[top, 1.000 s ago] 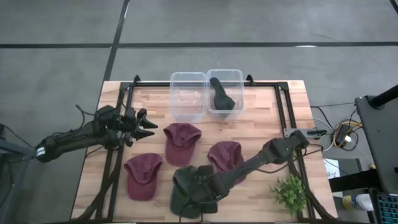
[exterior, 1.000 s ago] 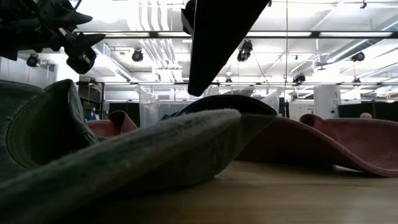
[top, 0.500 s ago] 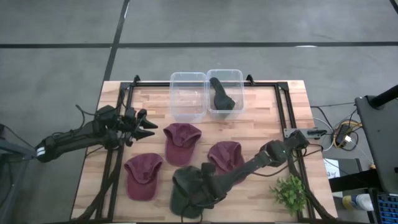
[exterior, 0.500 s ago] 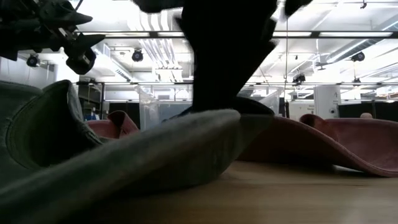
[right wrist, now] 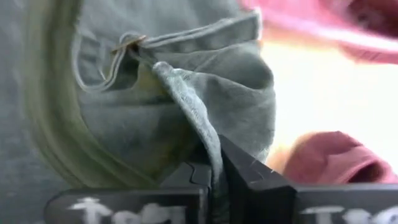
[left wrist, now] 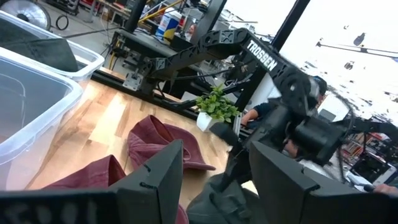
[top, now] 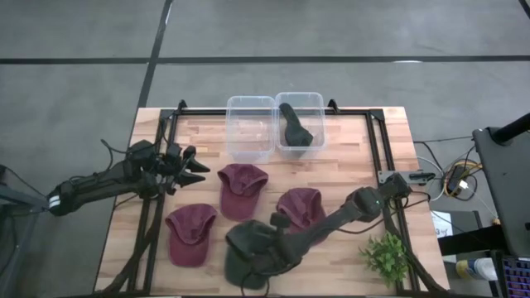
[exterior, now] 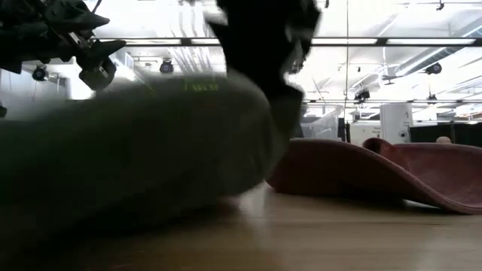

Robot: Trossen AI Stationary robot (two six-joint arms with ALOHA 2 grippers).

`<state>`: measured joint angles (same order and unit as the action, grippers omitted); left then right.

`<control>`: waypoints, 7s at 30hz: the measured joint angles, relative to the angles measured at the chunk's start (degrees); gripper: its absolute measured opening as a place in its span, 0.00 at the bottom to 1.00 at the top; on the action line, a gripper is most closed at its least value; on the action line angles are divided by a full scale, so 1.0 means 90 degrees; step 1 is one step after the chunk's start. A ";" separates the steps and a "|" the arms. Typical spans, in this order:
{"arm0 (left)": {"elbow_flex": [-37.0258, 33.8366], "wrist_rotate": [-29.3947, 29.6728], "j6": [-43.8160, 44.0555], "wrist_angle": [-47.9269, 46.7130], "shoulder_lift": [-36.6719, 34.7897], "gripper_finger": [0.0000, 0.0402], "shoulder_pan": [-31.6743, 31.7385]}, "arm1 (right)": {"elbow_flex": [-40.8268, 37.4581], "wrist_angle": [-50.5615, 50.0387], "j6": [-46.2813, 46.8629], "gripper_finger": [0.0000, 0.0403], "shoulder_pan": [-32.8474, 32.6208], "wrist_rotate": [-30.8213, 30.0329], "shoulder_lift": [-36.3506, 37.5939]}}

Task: Pick & Place hat
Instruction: Put the green cap into the right transparent bin

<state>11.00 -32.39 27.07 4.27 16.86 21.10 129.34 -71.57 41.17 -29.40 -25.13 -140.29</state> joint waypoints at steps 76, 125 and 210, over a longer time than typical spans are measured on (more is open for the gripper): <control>0.0000 0.0204 -0.0717 0.0191 0.0007 0.44 -0.0023 | 0.0495 0.0115 -0.4733 0.02 0.5291 -0.1697 0.3736; 0.0000 0.0204 -0.0685 0.0189 0.0006 0.44 -0.0023 | -0.3390 0.0861 -0.3837 0.13 0.6036 0.1353 0.3743; 0.0000 0.0591 -0.0848 0.0189 0.0019 0.44 -0.0023 | -0.3918 0.0316 -0.4325 0.13 0.5999 0.2652 0.3736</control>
<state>11.00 -27.07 19.44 5.98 17.04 20.90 94.07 -68.72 2.25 24.60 -1.26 -106.67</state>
